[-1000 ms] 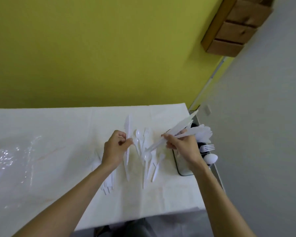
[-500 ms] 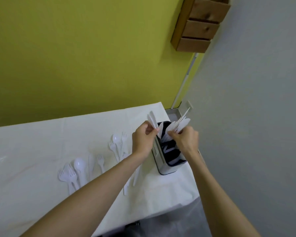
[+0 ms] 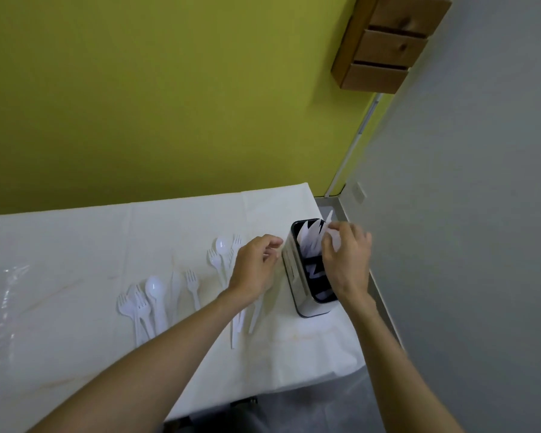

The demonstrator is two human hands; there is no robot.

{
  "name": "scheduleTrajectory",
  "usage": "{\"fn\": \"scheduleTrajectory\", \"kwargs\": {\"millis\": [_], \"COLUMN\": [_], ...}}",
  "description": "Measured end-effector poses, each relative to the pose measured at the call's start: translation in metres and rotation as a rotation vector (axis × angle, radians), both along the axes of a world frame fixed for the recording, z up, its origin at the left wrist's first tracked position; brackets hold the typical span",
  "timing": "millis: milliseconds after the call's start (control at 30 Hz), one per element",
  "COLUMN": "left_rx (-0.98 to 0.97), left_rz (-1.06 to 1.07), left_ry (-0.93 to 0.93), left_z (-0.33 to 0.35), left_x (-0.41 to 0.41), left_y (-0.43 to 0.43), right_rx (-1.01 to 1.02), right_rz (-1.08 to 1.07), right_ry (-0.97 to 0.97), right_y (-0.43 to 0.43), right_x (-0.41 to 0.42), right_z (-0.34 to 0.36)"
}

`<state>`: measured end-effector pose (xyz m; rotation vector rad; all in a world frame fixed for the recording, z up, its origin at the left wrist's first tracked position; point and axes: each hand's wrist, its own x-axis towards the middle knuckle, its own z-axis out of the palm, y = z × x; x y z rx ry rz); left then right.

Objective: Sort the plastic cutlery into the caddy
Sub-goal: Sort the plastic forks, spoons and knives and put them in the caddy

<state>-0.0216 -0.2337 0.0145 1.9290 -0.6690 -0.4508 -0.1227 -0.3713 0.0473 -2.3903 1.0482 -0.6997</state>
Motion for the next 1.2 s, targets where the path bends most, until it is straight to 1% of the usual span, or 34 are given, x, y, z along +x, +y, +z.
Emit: {"fn": "scheduleTrajectory", "kwargs": {"millis": [33, 67, 100, 133, 167, 200, 267, 300, 367, 433, 467, 567, 633, 700, 833, 967, 1067, 1133, 1200], "left_rx": [0.002, 0.004, 0.011, 0.022, 0.042, 0.065, 0.138, 0.183, 0.289, 0.404, 0.452, 0.516, 0.552, 0.567, 0.529, 0.495, 0.461, 0.469, 0.497], "left_rz": [0.025, 0.053, 0.074, 0.105, 0.148, 0.178, 0.253, 0.295, 0.383, 0.434, 0.439, 0.339, 0.211, 0.144, 0.156, 0.116, 0.092, 0.104, 0.127], "left_ry": [0.002, 0.000, -0.005, -0.014, -0.029, -0.047, -0.066, -0.066, -0.076, -0.069, -0.054, 0.013, 0.002, -0.030, -0.054, -0.063, -0.056, -0.083, -0.120], "left_z": [-0.004, -0.007, -0.009, -0.011, -0.015, -0.020, -0.033, -0.040, -0.054, -0.065, -0.070, -0.080, -0.086, -0.091, -0.097, -0.100, -0.100, -0.099, -0.099], "left_x": [0.004, 0.008, 0.012, 0.016, 0.021, 0.025, 0.030, 0.031, 0.029, 0.022, 0.019, 0.008, 0.003, 0.001, 0.000, 0.005, 0.007, 0.007, 0.006], "left_y": [0.010, 0.020, 0.030, 0.041, 0.057, 0.068, 0.102, 0.121, 0.162, 0.199, 0.213, 0.244, 0.251, 0.252, 0.241, 0.227, 0.220, 0.219, 0.222], "right_rx": [-0.074, -0.158, -0.240, -0.287, -0.263, -0.183, 0.037, 0.082, 0.078, 0.109, 0.089, -0.008, -0.013, -0.019, 0.010, -0.047, -0.124, -0.074, 0.128], "right_rz": [-0.040, -0.072, -0.080, -0.040, 0.063, 0.179, 0.419, 0.522, 0.692, 0.789, 0.810, 0.789, 0.759, 0.750, 0.671, 0.591, 0.498, 0.518, 0.516], "right_ry": [-0.035, -0.111, -0.191, -0.262, -0.299, -0.286, -0.129, -0.017, 0.205, 0.386, 0.436, 0.495, 0.530, 0.532, 0.546, 0.535, 0.462, 0.420, 0.433], "right_y": [0.005, 0.011, 0.016, 0.023, 0.035, 0.044, 0.071, 0.086, 0.120, 0.155, 0.171, 0.205, 0.212, 0.212, 0.196, 0.177, 0.174, 0.184, 0.197], "right_x": [0.003, 0.007, 0.009, 0.013, 0.019, 0.022, 0.032, 0.036, 0.043, 0.047, 0.049, 0.053, 0.055, 0.053, 0.043, 0.038, 0.040, 0.047, 0.059], "right_z": [-0.002, -0.002, 0.000, 0.002, 0.000, -0.004, -0.021, -0.032, -0.059, -0.082, -0.093, -0.119, -0.131, -0.135, -0.138, -0.141, -0.139, -0.130, -0.122]}}
